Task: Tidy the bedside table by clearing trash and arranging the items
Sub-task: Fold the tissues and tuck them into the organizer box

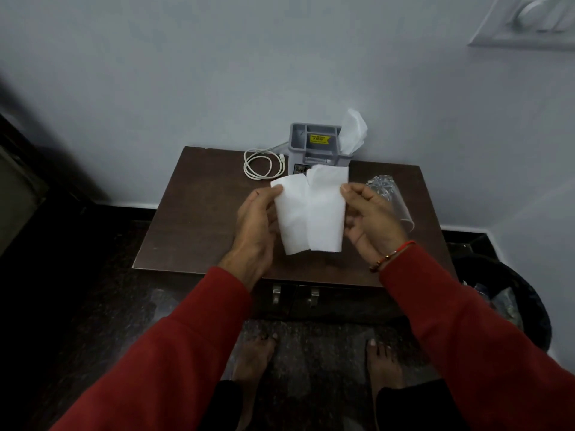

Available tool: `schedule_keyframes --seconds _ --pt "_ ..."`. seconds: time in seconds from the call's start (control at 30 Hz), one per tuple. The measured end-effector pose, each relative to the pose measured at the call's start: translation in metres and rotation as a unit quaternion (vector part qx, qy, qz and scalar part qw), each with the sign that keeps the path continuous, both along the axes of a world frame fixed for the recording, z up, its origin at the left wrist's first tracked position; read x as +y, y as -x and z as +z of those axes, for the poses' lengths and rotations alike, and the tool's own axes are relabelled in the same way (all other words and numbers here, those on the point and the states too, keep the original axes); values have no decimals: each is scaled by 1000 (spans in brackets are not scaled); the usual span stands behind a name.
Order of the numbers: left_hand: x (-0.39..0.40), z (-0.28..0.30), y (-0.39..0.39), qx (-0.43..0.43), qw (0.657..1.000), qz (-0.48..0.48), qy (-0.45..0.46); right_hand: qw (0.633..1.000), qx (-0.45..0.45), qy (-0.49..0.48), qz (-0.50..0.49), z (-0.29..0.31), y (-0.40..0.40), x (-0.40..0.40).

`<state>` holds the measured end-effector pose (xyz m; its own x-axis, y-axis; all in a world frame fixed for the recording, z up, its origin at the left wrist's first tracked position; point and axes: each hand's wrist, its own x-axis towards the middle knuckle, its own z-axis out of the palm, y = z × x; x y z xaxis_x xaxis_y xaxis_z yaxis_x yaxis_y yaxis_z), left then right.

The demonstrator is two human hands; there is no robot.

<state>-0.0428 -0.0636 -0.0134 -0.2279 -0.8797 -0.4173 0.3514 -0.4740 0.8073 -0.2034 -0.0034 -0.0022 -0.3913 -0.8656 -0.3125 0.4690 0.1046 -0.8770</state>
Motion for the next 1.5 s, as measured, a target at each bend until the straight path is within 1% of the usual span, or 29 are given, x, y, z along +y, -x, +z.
schedule_keyframes --seconds 0.07,0.13,0.2,0.27,0.33,0.4,0.47,0.5,0.53,0.57,0.6,0.63,0.67,0.7,0.73,0.77,0.8,0.83,0.87,0.9,0.93,1.0,1.07,1.13,1.2,1.27,1.33,1.4,1.5 --pt "0 1 -1 28 999 4 -46 998 -55 -4 -24 -1 3 -2" --pt "0 1 -1 56 995 8 -83 995 -90 -11 -31 -2 3 -3" --pt "-1 -2 0 63 993 23 -99 993 -114 -17 -21 -1 3 -2" --pt "-3 -3 1 64 991 59 -101 991 -136 -12 0 1 6 -1" --pt "-5 -2 1 47 991 85 -96 988 -154 16 11 4 8 0" --pt "-7 -5 0 4 992 104 -77 984 -171 47 11 7 9 0" --pt "-7 -9 -2 -61 990 123 -32 980 -185 69 10 10 8 0" --pt "-7 -12 -4 -102 987 127 10 980 -186 75 13 11 8 0" --pt "-6 -14 -6 -151 979 118 71 981 -178 77 18 12 7 1" --pt "-3 -15 -8 -205 963 99 145 983 -167 77 24 13 6 1" --pt "0 -14 -10 -258 939 69 218 984 -154 82 31 13 6 1" --pt "2 -13 -11 -309 911 30 272 985 -143 91 38 12 6 1" --pt "4 -14 -11 -346 888 -7 303 985 -132 98 41 12 6 0" --pt "6 -14 -10 -363 875 -38 319 987 -115 100 43 12 6 0" --pt "6 -14 -7 -356 877 -63 317 991 -80 93 45 13 6 0" --pt "8 -12 -4 -331 893 -87 293 995 -26 78 51 13 6 0" --pt "9 -9 0 -292 917 -104 250 995 42 59 67 11 7 0" --pt "10 -5 3 -257 939 -116 199 989 110 40 91 9 8 0" --pt "11 -1 5 -226 953 -130 155 979 164 22 117 6 8 1" --pt "13 3 5 -199 962 -140 127 971 197 7 138 3 8 2" --pt "15 4 6 -183 964 -145 127 964 215 -2 155 1 8 3" --pt "15 0 7 -183 956 -129 188 958 225 -10 178 -1 8 4" --pt "14 -6 5 -194 949 -95 229 963 196 -9 183 0 6 3" --pt "11 -7 3 -183 958 -51 215 973 162 -12 165 1 6 3" --pt "8 -6 1 -164 969 -21 186 982 142 -17 121 1 8 3" --pt "5 -6 -2 -147 976 -4 162 990 118 -21 68 0 12 3" --pt "4 -8 -3 -148 978 -5 147 993 112 0 29 0 16 2" --pt "4 -9 -1 -154 979 -13 134 987 159 26 14 3 20 1" --pt "3 -10 2 -155 983 -22 98 962 267 54 -3 18 29 -5"
